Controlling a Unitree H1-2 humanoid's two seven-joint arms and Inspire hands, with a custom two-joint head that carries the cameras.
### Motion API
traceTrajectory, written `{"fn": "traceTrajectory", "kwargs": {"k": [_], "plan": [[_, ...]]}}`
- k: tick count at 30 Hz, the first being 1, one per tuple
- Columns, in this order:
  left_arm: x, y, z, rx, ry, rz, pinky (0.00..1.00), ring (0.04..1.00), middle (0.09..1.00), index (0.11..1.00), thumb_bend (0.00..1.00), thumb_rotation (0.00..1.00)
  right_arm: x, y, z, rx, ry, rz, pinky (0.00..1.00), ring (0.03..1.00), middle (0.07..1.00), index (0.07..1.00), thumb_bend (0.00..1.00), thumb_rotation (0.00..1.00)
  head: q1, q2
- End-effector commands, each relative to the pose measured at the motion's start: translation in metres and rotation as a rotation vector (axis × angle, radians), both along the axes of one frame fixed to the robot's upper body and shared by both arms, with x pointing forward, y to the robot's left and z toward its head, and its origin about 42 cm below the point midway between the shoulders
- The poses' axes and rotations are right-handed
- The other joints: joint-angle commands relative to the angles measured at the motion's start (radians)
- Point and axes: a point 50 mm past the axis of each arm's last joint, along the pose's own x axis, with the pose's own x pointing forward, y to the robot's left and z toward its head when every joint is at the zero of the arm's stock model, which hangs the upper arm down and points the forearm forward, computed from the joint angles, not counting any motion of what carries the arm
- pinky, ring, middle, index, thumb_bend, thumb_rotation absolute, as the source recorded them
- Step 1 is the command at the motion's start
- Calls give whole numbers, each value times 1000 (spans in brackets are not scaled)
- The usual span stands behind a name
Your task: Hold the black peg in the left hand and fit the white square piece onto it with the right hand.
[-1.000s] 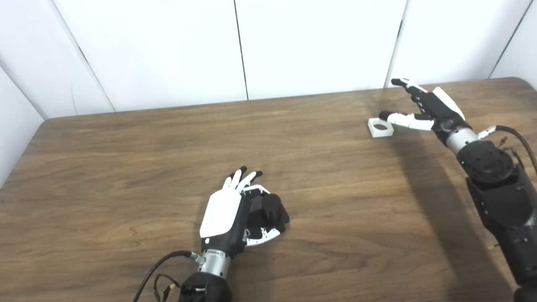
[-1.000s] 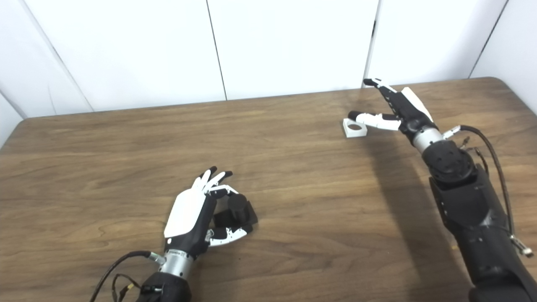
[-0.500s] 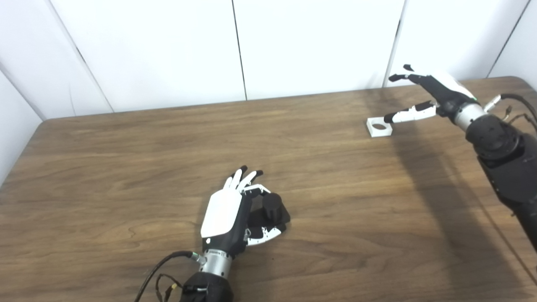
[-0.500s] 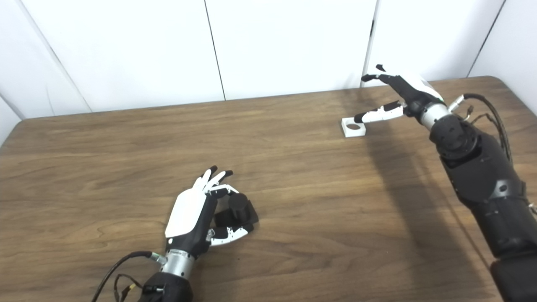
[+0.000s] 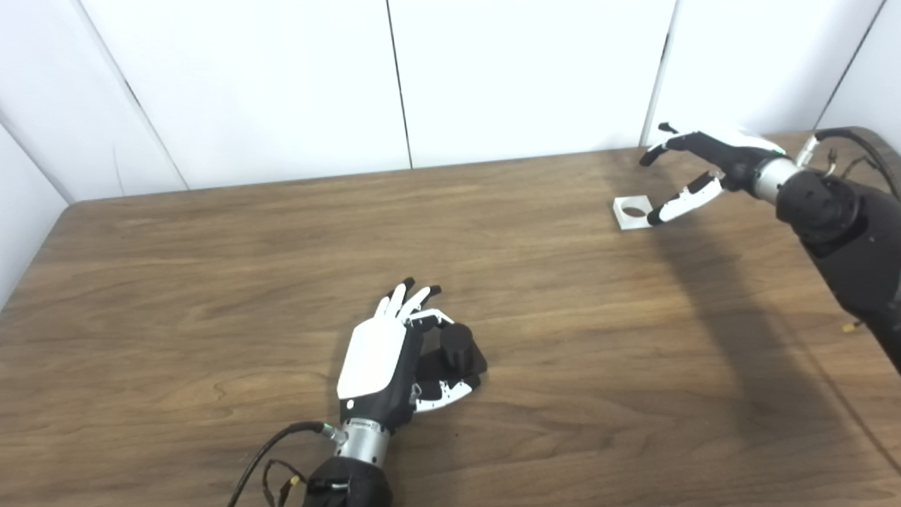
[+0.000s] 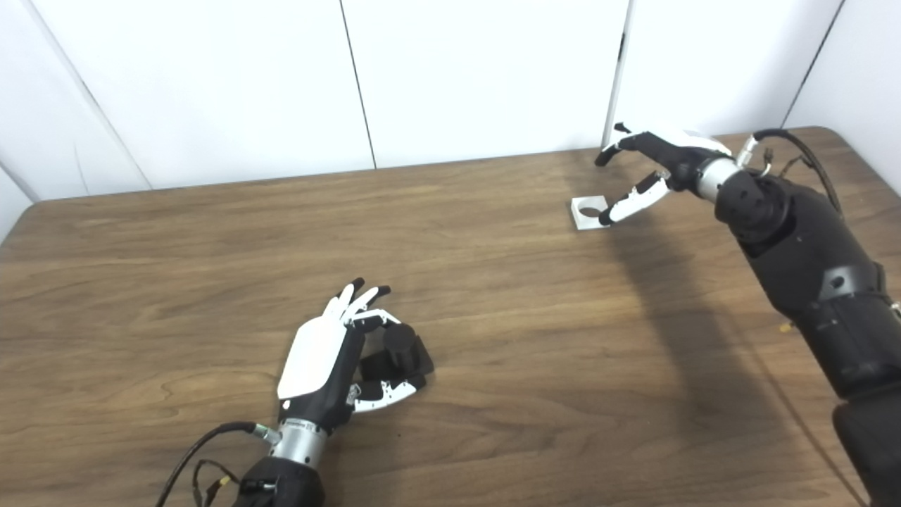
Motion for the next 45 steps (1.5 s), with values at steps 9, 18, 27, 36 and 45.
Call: {"fn": "traceTrajectory", "kwargs": {"k": [9,18,27,36,45], "plan": [[-4,1,-15,58,75,0,987,1000,909,492,523,68,23,3,40,-109,-67,25,1000,1000,1000,741,866,270,2,0],[-3,1,-14,77,68,8,969,991,906,493,523,71,35,13,38,-162,-45,39,1000,1000,1000,753,867,286,3,-2],[-3,0,-15,66,73,12,984,998,911,493,523,70,41,24,36,-179,-26,52,1000,1000,1000,753,863,290,7,-1],[-1,-2,-13,79,60,24,954,981,897,492,523,70,43,34,32,-207,-3,75,1000,1000,1000,765,876,309,9,3],[0,-3,-13,92,52,29,933,971,891,492,523,72,45,36,26,-233,29,83,1000,1000,1000,772,872,299,15,1]]}}
